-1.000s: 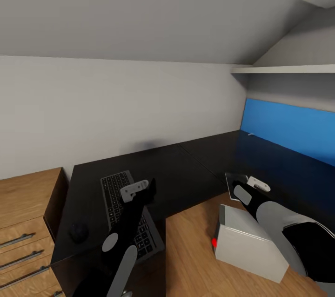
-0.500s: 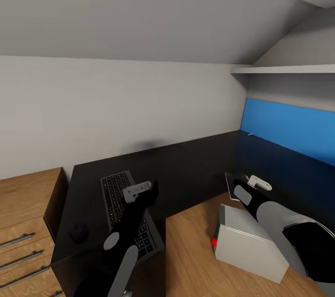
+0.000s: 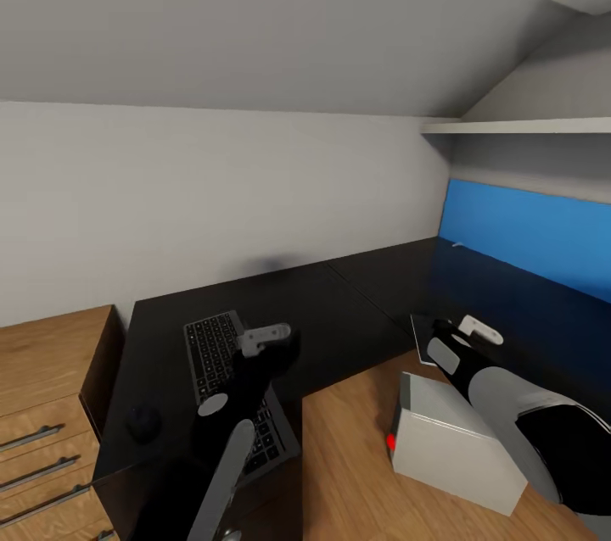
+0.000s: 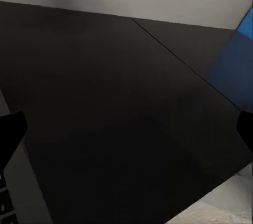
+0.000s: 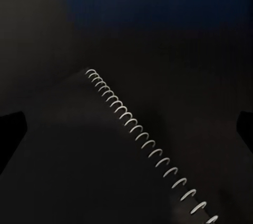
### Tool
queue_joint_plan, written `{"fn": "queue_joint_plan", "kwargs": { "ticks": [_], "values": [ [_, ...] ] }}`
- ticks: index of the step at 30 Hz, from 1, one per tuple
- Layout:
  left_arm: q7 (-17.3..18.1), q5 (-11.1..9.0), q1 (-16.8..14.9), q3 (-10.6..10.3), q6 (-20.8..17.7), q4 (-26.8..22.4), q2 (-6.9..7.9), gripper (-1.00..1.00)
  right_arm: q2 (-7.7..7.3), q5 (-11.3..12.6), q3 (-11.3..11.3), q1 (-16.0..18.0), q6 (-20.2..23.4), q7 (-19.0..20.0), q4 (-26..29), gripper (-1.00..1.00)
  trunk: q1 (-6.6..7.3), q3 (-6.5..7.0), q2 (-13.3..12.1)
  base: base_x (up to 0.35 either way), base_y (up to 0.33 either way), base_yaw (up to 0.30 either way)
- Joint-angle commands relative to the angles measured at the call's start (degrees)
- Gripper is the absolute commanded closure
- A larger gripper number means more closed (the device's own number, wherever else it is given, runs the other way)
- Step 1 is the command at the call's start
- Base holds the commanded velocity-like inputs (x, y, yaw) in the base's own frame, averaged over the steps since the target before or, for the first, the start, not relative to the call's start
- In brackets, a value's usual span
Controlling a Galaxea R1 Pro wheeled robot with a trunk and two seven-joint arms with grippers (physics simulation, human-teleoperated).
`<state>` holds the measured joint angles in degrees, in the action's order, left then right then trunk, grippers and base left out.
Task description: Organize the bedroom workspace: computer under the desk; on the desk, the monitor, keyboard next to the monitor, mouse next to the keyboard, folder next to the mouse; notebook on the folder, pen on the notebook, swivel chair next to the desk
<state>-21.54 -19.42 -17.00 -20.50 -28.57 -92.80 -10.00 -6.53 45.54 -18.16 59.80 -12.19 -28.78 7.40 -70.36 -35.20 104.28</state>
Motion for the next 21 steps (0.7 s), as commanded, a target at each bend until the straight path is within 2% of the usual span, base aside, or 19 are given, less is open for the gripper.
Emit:
{"fn": "queue_joint_plan", "kwargs": {
  "ticks": [1,4,8,9,10,13,21],
  "values": [
    [-0.6,-0.7,-0.7,-0.1,-1.5,-0.1,0.00,-1.00,-0.01,0.5,-0.5,0.0,-0.3,-0.2,0.1,-1.00,0.01,-0.07,0.0,0.000,0.000,0.000],
    [-0.6,-1.3,-2.4,-0.1,-4.7,0.2,0.00,-1.00,0.01,0.2,-0.5,0.0,-0.6,-0.2,0.1,-1.00,0.01,-0.07,0.0,0.000,0.000,0.000],
    [-0.6,-3.3,-5.0,-0.2,-8.4,0.5,0.00,-1.00,-0.04,-0.1,-0.5,0.0,-0.7,-0.2,0.2,-1.00,0.01,-0.07,0.0,0.000,0.000,0.000],
    [-0.6,-3.4,-5.1,-0.3,-8.3,0.4,0.00,-1.00,-0.04,-0.1,-0.5,0.0,-0.7,-0.2,0.2,-1.00,0.01,-0.07,0.0,0.000,0.000,0.000],
    [-0.5,-3.7,-5.5,-1.0,-5.8,0.1,0.00,-1.00,0.02,-0.1,-0.5,0.0,-0.7,-0.2,0.4,-1.00,0.01,-0.07,0.0,0.000,0.000,0.000],
    [-0.6,-3.7,-5.5,-1.1,-4.7,0.0,0.00,-1.00,0.02,-0.1,-0.6,0.0,-0.7,-0.2,0.4,-1.00,0.01,-0.07,0.0,0.000,0.000,0.000],
    [-0.6,-3.8,-5.6,-1.2,-3.8,0.0,0.00,-1.00,-0.01,-0.1,-0.5,0.0,-0.7,-0.2,0.2,-1.00,0.01,-0.07,0.0,0.000,0.000,0.000]
  ]
}}
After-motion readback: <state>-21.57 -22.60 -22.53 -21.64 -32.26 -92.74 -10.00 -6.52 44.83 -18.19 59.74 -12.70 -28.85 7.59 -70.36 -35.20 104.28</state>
